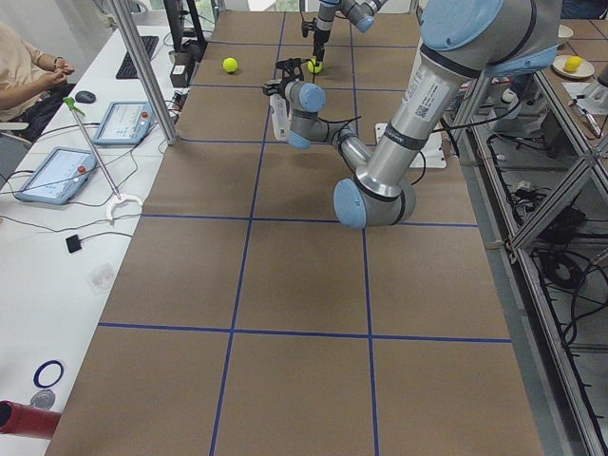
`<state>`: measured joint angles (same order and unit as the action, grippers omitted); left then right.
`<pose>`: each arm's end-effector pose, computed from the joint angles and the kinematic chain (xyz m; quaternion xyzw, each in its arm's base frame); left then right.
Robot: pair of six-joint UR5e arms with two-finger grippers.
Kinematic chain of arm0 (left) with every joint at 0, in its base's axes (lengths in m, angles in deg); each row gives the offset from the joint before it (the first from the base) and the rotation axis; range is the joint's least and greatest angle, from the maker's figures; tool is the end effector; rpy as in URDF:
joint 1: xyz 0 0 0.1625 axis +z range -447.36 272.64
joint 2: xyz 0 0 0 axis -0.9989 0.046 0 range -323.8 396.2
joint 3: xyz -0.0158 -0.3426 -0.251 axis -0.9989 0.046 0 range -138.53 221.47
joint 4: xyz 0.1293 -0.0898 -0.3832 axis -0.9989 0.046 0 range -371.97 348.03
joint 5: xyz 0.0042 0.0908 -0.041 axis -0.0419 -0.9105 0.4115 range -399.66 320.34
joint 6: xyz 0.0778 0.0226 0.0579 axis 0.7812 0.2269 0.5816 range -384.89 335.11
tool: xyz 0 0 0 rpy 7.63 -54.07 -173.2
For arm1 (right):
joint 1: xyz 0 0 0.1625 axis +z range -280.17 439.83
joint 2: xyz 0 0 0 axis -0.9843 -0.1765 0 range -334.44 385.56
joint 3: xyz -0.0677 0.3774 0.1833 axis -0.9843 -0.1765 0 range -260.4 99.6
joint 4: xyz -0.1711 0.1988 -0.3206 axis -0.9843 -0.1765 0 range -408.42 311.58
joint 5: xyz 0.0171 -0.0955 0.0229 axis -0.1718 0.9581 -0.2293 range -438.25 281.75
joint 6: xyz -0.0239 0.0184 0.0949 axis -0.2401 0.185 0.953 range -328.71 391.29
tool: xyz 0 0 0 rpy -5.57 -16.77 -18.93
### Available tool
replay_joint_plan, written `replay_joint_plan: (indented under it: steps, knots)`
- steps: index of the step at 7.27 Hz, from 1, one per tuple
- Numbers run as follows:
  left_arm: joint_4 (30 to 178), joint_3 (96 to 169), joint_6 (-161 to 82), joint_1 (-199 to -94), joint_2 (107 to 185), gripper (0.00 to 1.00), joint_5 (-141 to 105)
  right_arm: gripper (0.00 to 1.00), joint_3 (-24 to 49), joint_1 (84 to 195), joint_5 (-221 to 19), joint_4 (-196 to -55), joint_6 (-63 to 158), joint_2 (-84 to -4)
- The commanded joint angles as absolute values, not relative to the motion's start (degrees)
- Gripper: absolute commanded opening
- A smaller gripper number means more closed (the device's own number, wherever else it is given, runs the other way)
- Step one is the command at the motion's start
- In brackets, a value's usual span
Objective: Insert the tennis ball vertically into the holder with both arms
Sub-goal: 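Grasp the nearer yellow tennis ball with the right gripper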
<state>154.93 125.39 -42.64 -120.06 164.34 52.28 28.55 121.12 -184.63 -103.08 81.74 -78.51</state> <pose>0.4824 -0.4641 0.1619 0.6394 0.5035 0.2095 0.5420 -0.2501 -0.3597 0.5500 0.1188 -0.3458 -0.0349 0.9301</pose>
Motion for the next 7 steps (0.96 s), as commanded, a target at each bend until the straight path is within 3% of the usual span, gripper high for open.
replay_joint_plan:
  steps: [1, 3, 4, 7]
  knots:
    - [154.9, 125.4, -42.6, -120.1, 164.3, 0.76, 52.3, 0.91, 27.4, 119.0, -183.0, -103.0, 81.8, -78.4]
    - [154.9, 125.3, -42.6, -120.1, 164.3, 0.76, 52.4, 0.25, 27.5, 119.0, -183.3, -103.3, 81.4, -77.9]
    - [154.9, 125.4, -42.6, -120.1, 164.3, 0.77, 52.4, 0.0, 28.2, 119.1, -184.0, -103.4, 81.4, -76.9]
    - [155.0, 125.4, -42.6, -119.9, 163.9, 0.77, 52.4, 0.0, 32.8, 123.1, -193.3, -103.7, 84.0, -69.7]
